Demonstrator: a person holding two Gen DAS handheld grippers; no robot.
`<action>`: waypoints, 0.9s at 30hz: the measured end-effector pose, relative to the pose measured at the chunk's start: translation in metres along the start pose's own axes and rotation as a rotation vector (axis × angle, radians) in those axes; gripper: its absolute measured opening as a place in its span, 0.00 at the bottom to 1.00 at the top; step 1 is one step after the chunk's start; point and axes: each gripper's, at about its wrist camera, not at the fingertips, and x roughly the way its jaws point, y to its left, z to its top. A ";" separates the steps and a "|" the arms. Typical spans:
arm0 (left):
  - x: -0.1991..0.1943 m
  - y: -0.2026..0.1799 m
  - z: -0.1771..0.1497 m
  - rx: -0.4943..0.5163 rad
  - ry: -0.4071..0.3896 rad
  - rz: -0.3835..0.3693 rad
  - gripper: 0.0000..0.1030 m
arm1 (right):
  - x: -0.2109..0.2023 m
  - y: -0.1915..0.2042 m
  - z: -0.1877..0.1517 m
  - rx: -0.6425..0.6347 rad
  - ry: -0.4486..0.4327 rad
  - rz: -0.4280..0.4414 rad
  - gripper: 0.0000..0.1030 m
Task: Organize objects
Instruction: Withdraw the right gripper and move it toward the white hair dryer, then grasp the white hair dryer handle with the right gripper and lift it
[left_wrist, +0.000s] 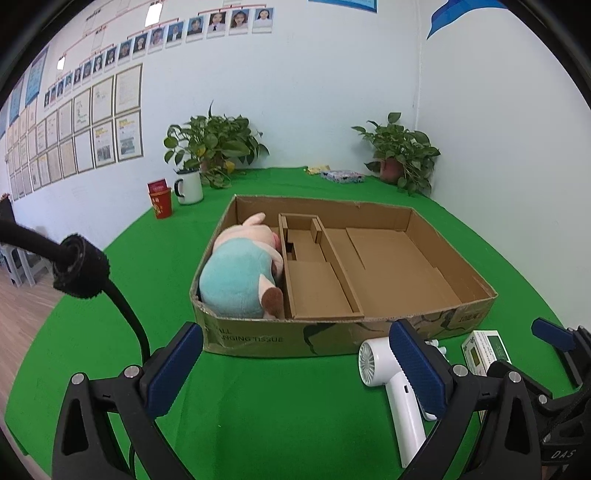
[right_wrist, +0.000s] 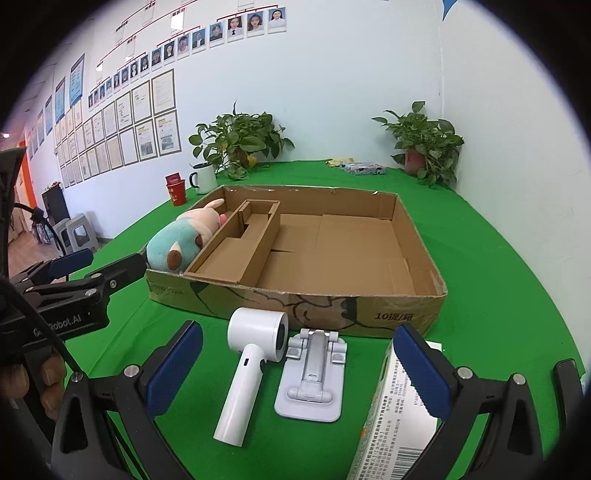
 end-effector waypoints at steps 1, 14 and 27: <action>0.007 0.004 0.007 -0.007 0.011 -0.009 0.95 | -0.001 -0.001 -0.003 0.004 0.002 0.012 1.00; 0.037 0.003 0.000 -0.024 0.106 -0.109 0.82 | -0.005 -0.004 -0.020 0.026 -0.008 0.081 0.88; 0.105 -0.003 -0.024 -0.161 0.416 -0.499 0.90 | 0.038 0.025 -0.053 0.013 0.190 0.259 1.00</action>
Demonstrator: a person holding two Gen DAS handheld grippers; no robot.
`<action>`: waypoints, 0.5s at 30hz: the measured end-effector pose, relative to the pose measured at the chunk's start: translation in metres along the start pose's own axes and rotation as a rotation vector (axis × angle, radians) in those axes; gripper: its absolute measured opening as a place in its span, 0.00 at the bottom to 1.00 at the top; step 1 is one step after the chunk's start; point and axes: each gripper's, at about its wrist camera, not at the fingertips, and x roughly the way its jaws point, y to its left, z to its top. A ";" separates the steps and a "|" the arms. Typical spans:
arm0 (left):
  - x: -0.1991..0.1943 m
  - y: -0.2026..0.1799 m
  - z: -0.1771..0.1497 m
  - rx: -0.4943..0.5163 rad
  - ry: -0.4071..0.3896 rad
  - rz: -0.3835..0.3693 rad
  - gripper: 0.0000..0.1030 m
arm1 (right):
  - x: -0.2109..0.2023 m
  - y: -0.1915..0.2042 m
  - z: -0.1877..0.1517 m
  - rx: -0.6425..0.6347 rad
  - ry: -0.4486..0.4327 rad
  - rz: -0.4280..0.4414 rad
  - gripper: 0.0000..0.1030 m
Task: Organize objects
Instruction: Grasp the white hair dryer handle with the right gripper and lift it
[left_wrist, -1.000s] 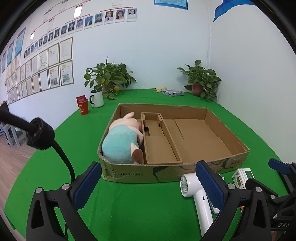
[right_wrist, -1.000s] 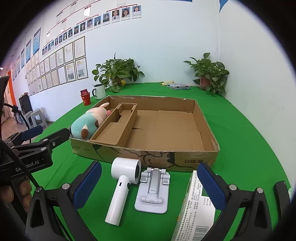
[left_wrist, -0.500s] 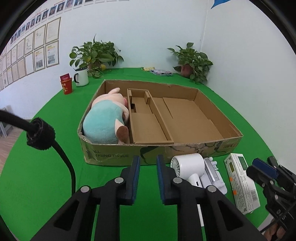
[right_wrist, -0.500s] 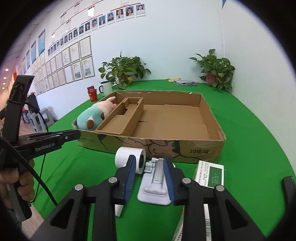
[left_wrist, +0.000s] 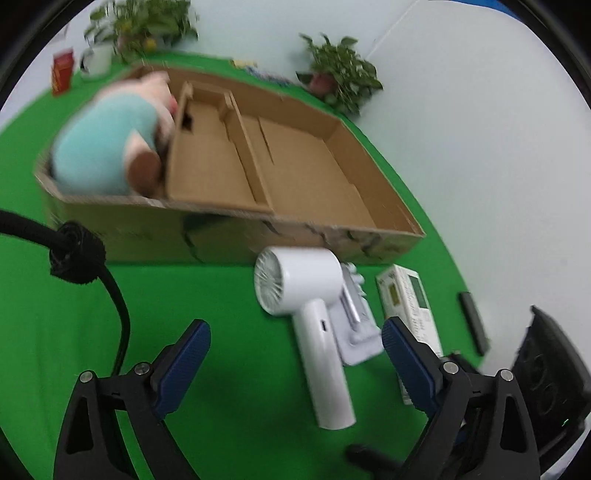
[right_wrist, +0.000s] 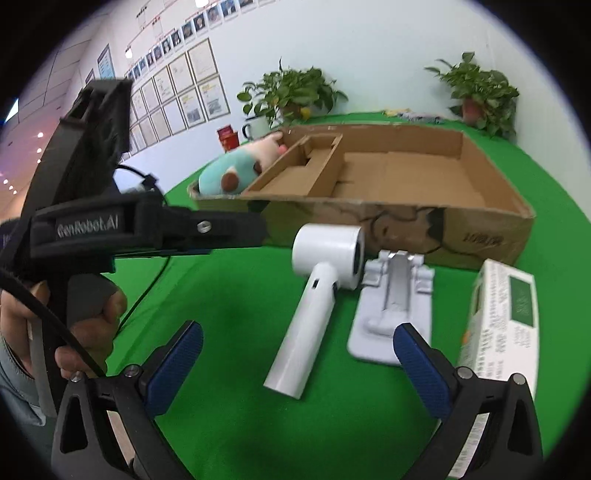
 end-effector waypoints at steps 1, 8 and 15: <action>0.012 0.002 0.000 -0.007 0.034 -0.038 0.86 | 0.006 0.001 -0.002 0.003 0.019 0.006 1.00; 0.056 0.008 0.004 -0.045 0.140 -0.180 0.68 | 0.021 0.003 -0.007 -0.042 0.087 -0.003 0.75; 0.074 0.010 -0.001 -0.062 0.194 -0.149 0.40 | 0.031 0.005 -0.014 -0.066 0.155 -0.033 0.36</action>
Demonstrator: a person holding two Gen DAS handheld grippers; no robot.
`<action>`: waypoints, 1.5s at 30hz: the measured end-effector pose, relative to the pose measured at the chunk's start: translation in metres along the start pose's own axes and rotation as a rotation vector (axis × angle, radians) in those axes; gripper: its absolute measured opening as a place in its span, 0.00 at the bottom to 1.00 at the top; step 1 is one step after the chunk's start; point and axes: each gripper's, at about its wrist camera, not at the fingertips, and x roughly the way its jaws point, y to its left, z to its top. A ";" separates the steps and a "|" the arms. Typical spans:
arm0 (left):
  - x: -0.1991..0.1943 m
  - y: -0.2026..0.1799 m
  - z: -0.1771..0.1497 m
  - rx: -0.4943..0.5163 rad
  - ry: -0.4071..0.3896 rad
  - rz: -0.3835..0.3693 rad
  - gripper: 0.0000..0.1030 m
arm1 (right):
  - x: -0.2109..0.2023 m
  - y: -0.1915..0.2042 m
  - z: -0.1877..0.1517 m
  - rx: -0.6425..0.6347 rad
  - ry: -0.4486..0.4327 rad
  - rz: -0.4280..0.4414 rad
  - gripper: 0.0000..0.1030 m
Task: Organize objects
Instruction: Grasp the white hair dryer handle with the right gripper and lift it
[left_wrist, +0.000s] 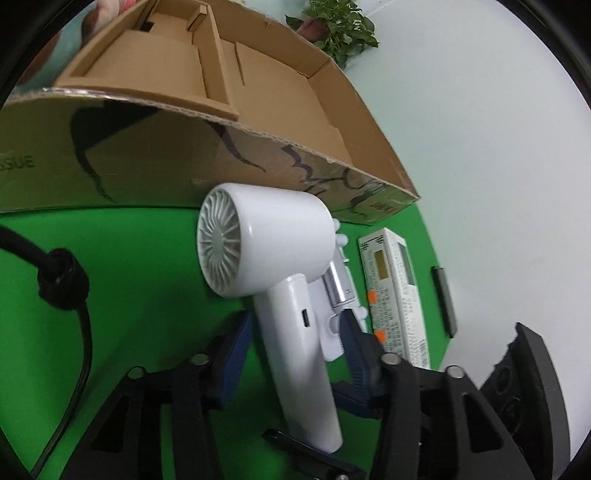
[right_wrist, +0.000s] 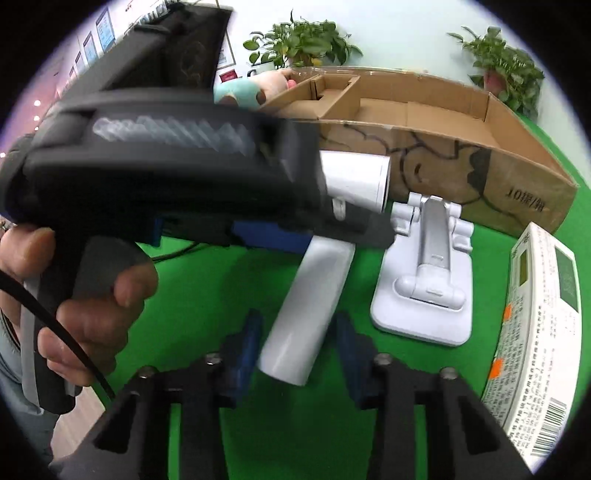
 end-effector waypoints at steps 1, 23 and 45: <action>0.000 -0.001 -0.002 0.001 0.013 0.007 0.39 | -0.002 0.002 -0.002 -0.008 0.008 0.002 0.35; -0.019 -0.020 -0.022 -0.015 -0.026 0.155 0.28 | -0.025 0.016 -0.016 0.062 0.019 0.038 0.32; -0.087 -0.076 0.014 0.075 -0.190 0.215 0.27 | -0.036 0.039 0.032 -0.028 -0.138 0.025 0.30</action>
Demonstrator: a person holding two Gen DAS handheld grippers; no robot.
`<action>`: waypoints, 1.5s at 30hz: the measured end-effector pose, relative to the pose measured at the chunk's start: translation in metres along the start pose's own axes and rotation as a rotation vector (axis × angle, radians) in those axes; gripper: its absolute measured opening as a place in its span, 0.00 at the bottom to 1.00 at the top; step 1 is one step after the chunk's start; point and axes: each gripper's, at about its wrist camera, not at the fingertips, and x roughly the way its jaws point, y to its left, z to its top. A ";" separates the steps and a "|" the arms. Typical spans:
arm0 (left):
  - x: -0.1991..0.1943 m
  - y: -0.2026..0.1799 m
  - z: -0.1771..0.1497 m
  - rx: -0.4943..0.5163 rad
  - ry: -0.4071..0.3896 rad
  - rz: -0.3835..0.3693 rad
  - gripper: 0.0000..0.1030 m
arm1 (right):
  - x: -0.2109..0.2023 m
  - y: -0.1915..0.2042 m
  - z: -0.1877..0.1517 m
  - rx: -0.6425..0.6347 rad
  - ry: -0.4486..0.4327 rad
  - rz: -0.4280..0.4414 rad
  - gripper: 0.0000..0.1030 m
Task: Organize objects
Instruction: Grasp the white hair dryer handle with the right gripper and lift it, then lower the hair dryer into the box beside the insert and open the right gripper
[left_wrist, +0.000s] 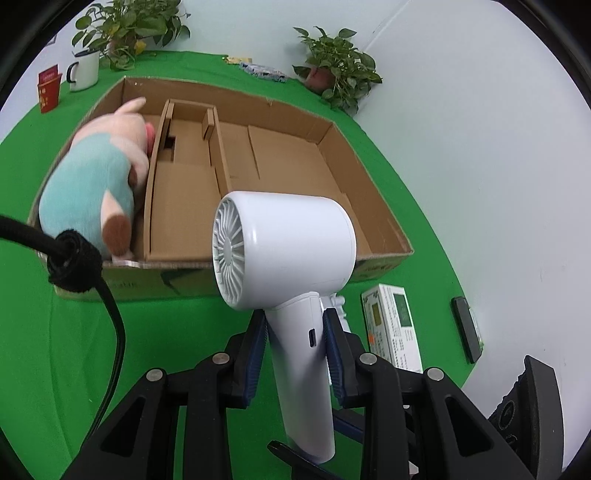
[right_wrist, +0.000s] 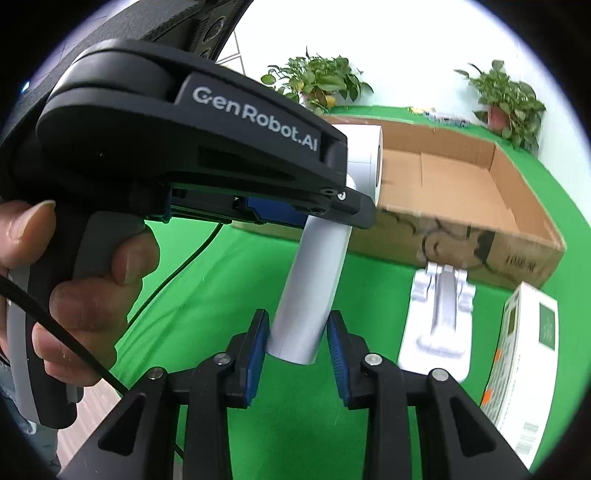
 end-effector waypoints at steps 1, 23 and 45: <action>-0.003 -0.002 0.006 0.008 -0.006 0.005 0.27 | -0.001 -0.002 0.004 -0.003 -0.008 0.001 0.30; 0.018 -0.041 0.130 0.135 -0.043 0.025 0.27 | 0.030 -0.059 0.093 0.006 -0.088 -0.068 0.30; 0.145 0.011 0.199 0.055 0.154 0.071 0.27 | 0.096 -0.102 0.108 0.113 0.106 0.003 0.29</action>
